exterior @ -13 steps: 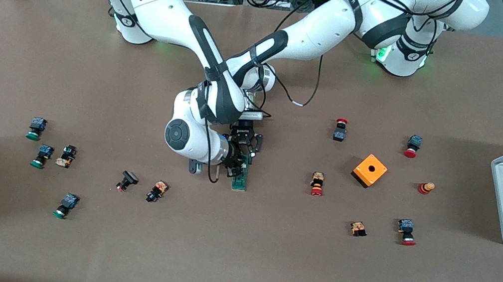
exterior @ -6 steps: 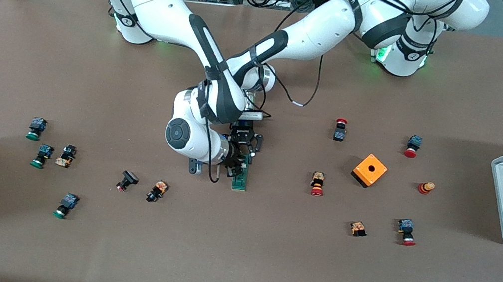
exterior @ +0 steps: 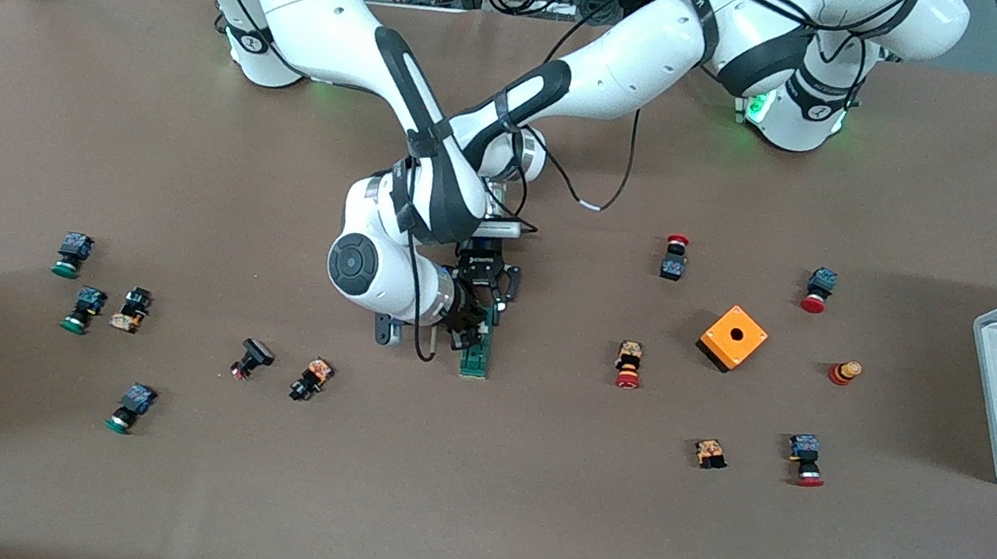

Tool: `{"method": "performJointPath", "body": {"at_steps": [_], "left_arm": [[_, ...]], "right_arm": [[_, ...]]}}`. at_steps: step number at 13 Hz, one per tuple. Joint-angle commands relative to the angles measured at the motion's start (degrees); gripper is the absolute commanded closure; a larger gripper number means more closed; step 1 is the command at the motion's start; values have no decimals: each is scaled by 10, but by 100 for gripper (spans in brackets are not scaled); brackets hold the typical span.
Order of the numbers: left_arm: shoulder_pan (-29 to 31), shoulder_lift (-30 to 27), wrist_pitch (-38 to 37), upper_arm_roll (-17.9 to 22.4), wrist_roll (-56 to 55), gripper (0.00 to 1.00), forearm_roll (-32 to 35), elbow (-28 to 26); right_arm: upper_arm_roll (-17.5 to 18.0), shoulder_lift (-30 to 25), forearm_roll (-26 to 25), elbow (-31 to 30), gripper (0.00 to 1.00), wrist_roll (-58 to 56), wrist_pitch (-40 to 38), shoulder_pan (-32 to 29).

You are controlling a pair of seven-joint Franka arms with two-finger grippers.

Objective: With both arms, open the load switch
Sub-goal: 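Press the white handle fully flat onto the switch with the right gripper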

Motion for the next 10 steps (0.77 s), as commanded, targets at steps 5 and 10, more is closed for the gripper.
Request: {"method": "performJointPath", "body": {"at_steps": [5, 10], "left_arm": [[3, 24, 12, -7, -2, 45, -11, 8], [3, 23, 12, -7, -3, 45, -11, 9]], "right_arm": [[-10, -22, -13, -12, 87, -9, 18, 2], [-12, -19, -12, -13, 86, -14, 18, 2]]}}
